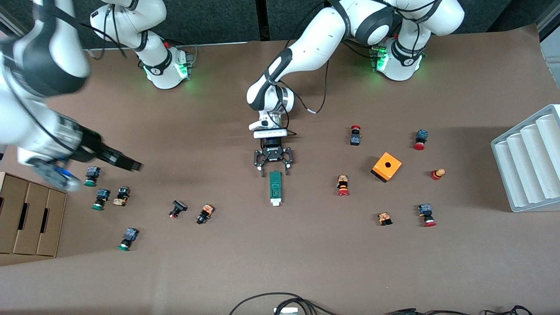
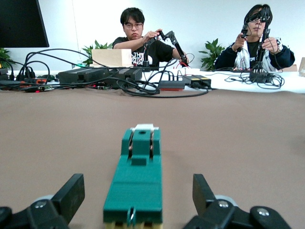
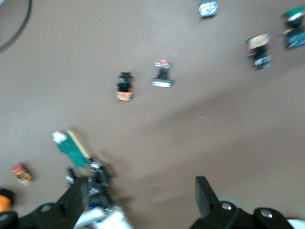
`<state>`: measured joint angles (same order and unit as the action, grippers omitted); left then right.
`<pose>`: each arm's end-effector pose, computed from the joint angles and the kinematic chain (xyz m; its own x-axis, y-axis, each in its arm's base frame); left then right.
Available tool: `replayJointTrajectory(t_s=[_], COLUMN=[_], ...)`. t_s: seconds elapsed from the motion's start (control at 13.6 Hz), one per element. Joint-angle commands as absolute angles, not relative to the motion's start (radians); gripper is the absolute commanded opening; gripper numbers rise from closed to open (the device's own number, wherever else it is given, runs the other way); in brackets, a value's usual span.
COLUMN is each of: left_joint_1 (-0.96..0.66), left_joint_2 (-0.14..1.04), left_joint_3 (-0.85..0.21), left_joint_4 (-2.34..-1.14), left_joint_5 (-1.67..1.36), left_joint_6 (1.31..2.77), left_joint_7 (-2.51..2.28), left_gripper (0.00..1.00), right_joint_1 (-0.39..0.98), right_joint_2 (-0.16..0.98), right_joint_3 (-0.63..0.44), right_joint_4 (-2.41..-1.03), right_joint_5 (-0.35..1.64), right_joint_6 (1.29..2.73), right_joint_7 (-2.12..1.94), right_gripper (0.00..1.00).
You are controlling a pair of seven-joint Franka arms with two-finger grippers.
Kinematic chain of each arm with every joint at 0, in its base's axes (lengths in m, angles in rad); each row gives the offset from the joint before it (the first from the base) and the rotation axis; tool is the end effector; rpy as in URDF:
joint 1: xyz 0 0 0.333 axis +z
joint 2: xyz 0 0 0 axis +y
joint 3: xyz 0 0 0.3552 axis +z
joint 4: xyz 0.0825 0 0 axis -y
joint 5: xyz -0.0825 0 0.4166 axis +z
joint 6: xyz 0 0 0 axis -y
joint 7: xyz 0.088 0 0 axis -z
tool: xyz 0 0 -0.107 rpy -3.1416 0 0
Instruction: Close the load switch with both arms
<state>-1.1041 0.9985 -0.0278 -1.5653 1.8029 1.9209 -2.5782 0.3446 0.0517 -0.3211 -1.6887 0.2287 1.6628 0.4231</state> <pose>0.3695 -0.6196 0.0595 0.1891 0.0280 0.9816 0.0698 -0.9974 0.0150 0.6037 0.0409 0.5847 0.9032 -0.4000 -0.1554 -0.4224 -0.8926 -0.1578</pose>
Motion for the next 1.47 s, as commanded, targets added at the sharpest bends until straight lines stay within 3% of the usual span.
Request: replayJointTrajectory(t_s=[0.0, 0.29, 1.4], left_joint_1=[-1.098, -1.094, -1.022], left_joint_2=[0.934, 0.844, 0.411], left_joint_3=[-0.029, -0.044, -0.086], left_joint_4=[-1.582, -1.603, -1.605], left_joint_5=[1.767, 1.726, 1.174], left_joint_6=[1.924, 1.937, 2.029], left_joint_7=[-2.534, -2.516, -1.829], left_gripper=[1.00, 1.00, 1.00], right_joint_1=[0.223, 0.120, 0.109], right_joint_2=[-0.026, -0.074, -0.061], right_joint_3=[-0.264, -0.271, -0.282], right_joint_4=[-1.740, -1.744, -1.692], right_joint_5=[0.140, 0.046, -0.046], right_joint_6=[1.628, 1.632, 1.637], right_joint_7=[0.187, -0.109, -0.121], right_gripper=[0.99, 0.99, 0.99])
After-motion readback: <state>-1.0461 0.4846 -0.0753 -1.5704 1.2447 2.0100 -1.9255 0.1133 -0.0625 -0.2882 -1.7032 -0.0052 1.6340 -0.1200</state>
